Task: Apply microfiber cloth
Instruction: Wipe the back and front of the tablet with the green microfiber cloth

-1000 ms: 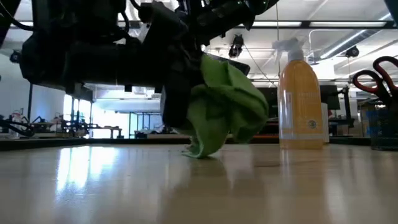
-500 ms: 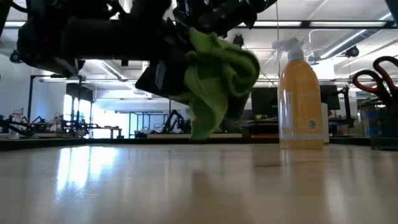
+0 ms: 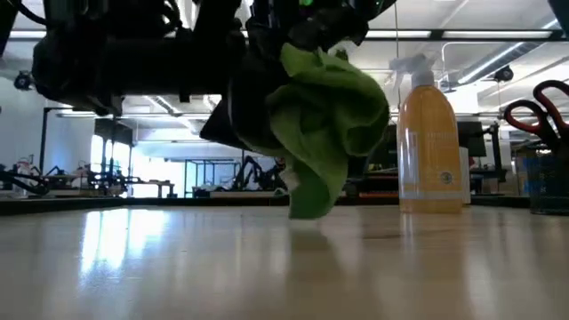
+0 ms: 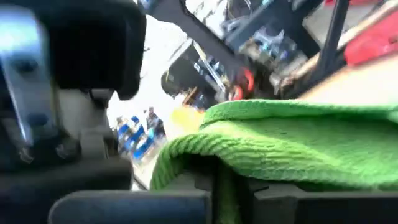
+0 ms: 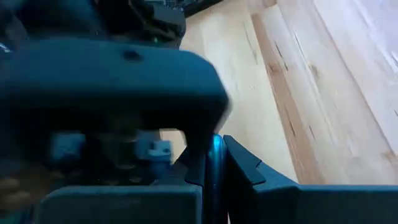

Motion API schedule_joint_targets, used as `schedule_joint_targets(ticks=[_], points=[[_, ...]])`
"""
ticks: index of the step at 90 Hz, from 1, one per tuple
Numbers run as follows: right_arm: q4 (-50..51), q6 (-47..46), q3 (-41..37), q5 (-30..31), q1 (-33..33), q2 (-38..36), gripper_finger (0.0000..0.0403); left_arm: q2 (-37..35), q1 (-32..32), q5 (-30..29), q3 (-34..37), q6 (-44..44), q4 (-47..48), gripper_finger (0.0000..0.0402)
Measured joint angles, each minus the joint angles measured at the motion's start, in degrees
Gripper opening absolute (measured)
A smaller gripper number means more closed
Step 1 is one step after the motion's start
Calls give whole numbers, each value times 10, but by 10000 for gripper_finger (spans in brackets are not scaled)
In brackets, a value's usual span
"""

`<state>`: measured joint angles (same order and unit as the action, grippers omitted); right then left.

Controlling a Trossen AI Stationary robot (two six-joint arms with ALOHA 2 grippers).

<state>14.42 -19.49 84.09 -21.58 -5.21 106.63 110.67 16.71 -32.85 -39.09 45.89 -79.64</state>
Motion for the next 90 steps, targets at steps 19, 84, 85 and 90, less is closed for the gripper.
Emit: schedule_joint_targets(ticks=[19, 84, 85, 90], points=[[-2, 2, 6, -2, -1, -4, 7, 0, 27, -57, 43, -26, 0, 0], [38, -5, 7, 16, -2, -25, 7, -36, 66, -149, 220, -166, -42, 0], [38, -6, 7, 12, -2, -25, 7, -37, 68, -151, 221, -165, -39, 0], [41, -15, 7, -21, -2, -27, 7, -41, 73, -173, 225, -166, -33, 0]])
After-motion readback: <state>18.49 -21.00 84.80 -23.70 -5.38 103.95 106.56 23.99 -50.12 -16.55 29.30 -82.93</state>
